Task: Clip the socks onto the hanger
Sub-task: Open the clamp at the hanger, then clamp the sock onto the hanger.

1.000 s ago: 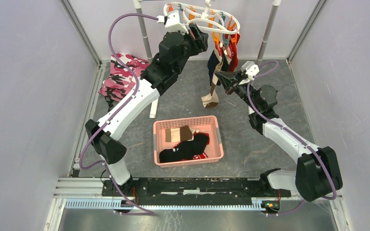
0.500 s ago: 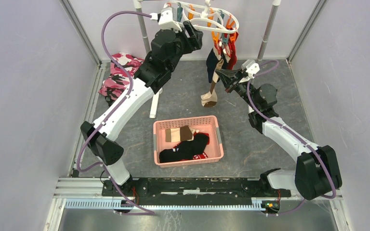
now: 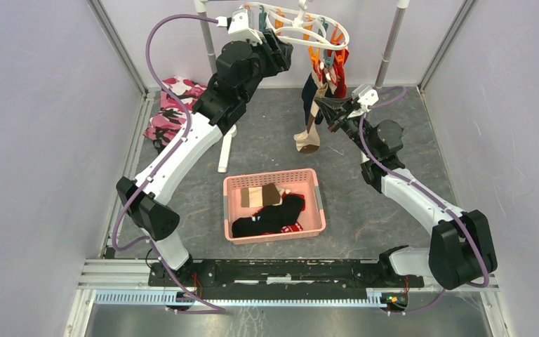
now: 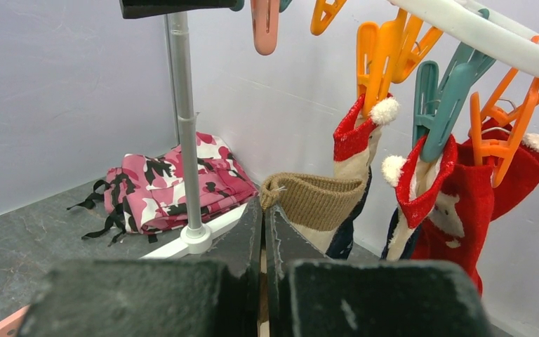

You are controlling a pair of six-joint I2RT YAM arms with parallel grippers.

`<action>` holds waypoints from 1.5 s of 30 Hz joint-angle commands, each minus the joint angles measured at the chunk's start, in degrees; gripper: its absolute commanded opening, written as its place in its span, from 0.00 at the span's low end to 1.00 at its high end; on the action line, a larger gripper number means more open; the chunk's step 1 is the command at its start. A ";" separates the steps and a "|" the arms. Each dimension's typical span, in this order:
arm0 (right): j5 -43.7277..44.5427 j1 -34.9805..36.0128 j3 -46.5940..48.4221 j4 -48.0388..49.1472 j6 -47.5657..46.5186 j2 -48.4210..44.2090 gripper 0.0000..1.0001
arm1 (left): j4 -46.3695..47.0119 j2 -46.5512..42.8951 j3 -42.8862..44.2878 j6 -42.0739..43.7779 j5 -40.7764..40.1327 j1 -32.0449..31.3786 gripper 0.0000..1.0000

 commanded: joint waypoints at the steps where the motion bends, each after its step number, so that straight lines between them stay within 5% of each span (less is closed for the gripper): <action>1: 1.74 0.42 2.64 0.86 -0.66 0.34 0.00 | 2.86 0.11 2.54 -0.27 0.93 0.15 0.66; 45: 1.93 0.56 2.38 0.48 -1.13 -0.19 0.00 | 4.99 5.98 7.68 1.85 3.72 1.49 0.51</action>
